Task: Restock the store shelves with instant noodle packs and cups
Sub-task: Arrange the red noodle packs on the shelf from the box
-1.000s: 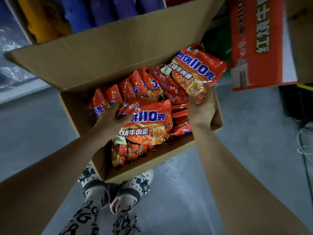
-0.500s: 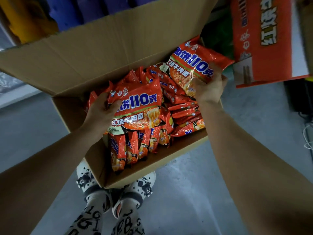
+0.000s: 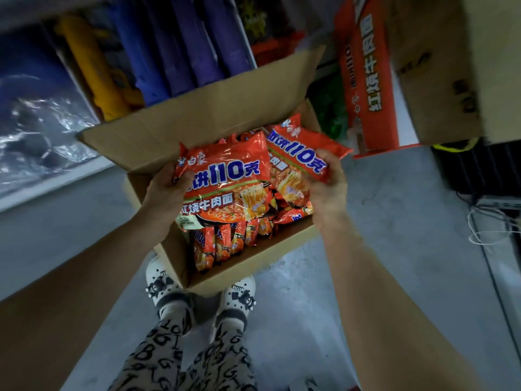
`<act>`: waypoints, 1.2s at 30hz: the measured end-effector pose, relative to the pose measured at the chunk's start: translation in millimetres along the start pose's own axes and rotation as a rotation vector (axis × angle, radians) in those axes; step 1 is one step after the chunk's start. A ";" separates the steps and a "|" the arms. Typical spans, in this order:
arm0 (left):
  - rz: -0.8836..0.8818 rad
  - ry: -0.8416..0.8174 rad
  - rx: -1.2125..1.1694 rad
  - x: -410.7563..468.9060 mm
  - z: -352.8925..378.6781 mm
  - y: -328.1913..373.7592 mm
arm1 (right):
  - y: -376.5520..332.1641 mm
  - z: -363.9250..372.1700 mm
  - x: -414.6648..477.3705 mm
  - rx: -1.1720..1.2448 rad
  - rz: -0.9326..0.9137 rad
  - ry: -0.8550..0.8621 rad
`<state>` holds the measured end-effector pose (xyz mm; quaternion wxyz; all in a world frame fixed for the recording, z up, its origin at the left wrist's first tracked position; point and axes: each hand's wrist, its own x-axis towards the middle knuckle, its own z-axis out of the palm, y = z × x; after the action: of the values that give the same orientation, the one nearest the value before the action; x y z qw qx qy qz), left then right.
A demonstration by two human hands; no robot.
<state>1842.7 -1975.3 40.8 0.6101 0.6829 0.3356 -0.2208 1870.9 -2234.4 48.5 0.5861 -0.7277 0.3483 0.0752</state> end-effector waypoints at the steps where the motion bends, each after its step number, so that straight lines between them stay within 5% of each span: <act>1: 0.013 -0.001 -0.002 -10.2 -2.4 8.7 | -3.3 -6.8 -12.0 0.017 0.000 -0.015; 14: 0.083 0.076 -0.046 -186.7 -47.6 143.2 | -143.3 -94.3 -159.3 0.011 -0.086 -0.263; 36: 0.474 0.224 -0.247 -474.1 -180.1 357.1 | -447.2 -138.8 -355.6 -0.020 -0.559 -0.660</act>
<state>1762.1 -1898.9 651.1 0.6823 0.6830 0.2564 0.0473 1830.3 -2179.7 632.5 0.6566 -0.7368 -0.0690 0.1455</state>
